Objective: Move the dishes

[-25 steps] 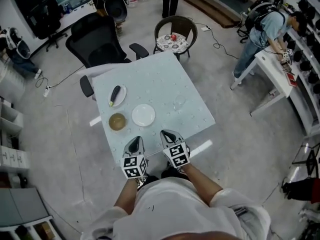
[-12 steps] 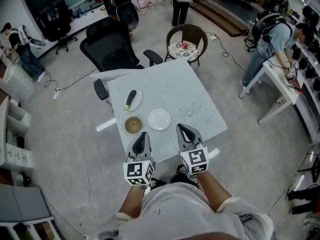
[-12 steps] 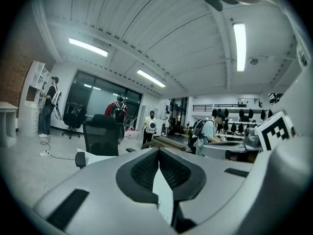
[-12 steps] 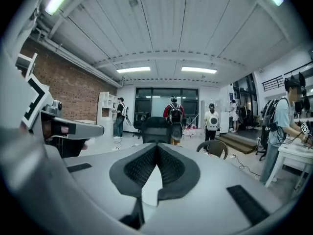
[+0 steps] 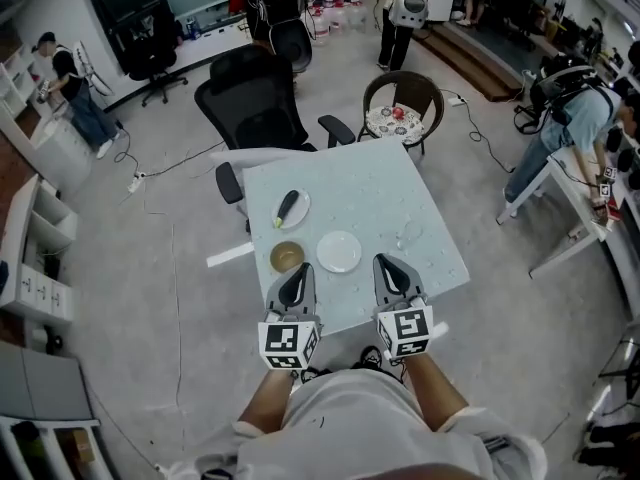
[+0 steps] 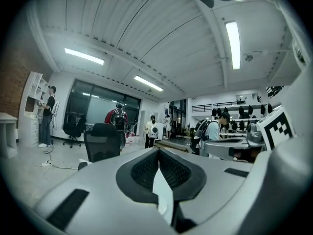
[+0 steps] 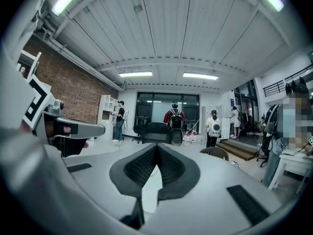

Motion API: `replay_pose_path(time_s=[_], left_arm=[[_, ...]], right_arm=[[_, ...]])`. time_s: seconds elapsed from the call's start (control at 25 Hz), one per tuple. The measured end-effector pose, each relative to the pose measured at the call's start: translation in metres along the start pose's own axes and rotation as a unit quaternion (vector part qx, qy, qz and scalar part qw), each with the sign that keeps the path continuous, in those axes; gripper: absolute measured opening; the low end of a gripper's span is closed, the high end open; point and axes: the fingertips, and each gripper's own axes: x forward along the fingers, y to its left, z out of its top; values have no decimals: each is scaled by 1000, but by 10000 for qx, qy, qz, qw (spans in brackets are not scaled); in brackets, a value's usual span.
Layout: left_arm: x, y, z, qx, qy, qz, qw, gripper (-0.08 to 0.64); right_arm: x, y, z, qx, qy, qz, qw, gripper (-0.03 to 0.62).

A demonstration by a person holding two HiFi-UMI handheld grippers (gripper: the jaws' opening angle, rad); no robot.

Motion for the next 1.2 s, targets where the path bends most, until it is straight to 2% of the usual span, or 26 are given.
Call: replay_pose_path(time_s=[0.76, 1.2], left_arm=[[-1, 1, -3, -7, 19, -12, 10000, 20], [6, 2, -8, 39, 71, -24, 10000, 20]], right_arm=[[3, 19, -2, -124, 93, 326, 9993, -3], [6, 9, -9, -99, 141, 223, 9996, -3]])
